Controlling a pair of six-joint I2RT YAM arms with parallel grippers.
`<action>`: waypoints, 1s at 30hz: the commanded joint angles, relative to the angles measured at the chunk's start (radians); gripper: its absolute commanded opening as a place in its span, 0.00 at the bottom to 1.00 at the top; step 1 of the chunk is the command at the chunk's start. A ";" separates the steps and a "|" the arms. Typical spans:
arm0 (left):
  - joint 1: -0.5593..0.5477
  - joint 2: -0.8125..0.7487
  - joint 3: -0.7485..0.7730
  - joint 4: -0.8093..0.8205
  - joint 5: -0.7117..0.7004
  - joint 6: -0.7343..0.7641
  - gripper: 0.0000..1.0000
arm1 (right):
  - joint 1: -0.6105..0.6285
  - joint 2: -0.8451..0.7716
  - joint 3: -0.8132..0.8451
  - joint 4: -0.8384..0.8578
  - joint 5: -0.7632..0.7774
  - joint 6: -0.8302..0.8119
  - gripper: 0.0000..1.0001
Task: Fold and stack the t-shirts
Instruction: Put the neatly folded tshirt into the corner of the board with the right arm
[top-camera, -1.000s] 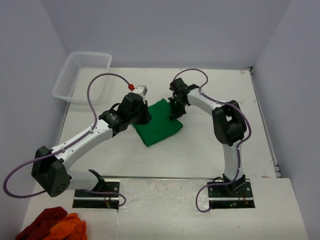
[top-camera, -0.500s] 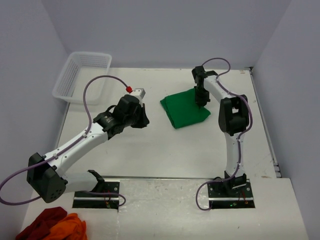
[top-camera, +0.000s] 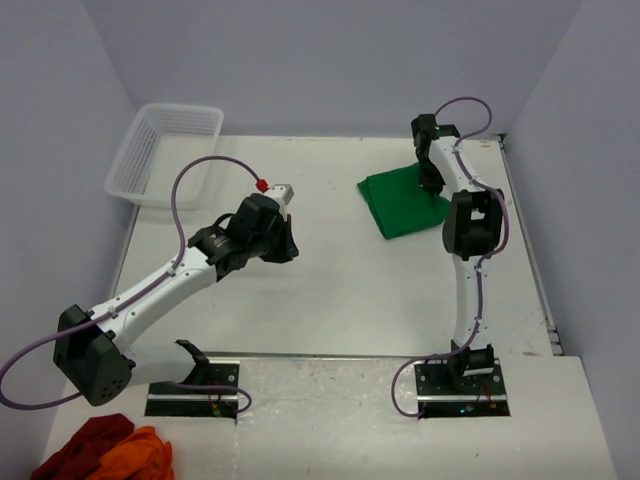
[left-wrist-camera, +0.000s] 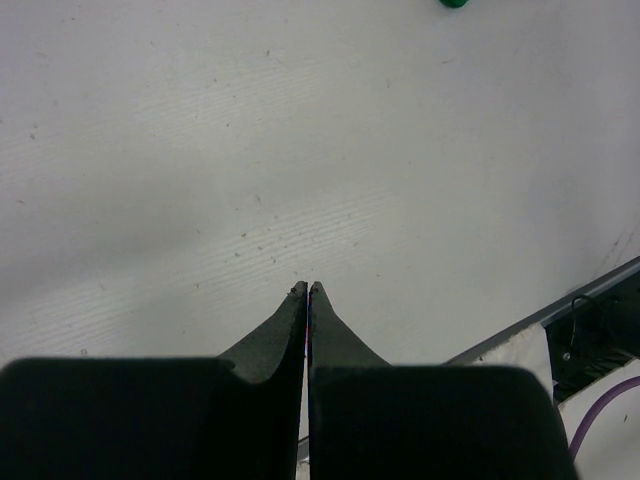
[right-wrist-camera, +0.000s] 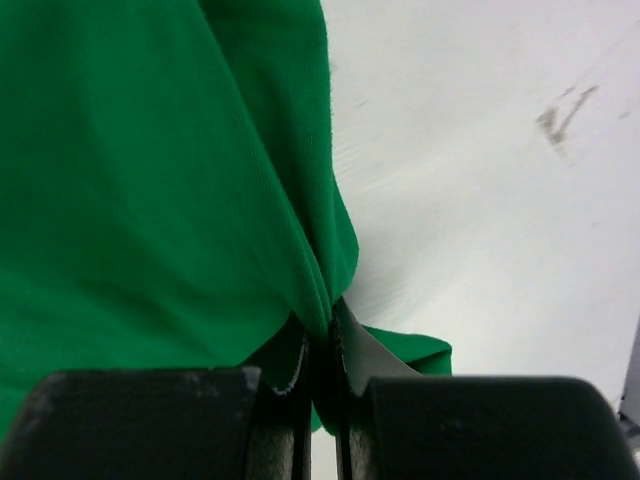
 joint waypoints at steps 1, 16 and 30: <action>-0.006 -0.020 -0.010 0.007 0.025 0.023 0.00 | -0.054 0.017 0.081 0.017 0.130 -0.028 0.00; -0.007 0.002 -0.053 0.022 0.043 0.015 0.00 | -0.176 0.135 0.228 0.133 0.185 -0.031 0.00; -0.007 0.019 -0.066 0.030 0.055 0.014 0.00 | -0.232 0.120 0.256 0.135 0.254 0.072 0.00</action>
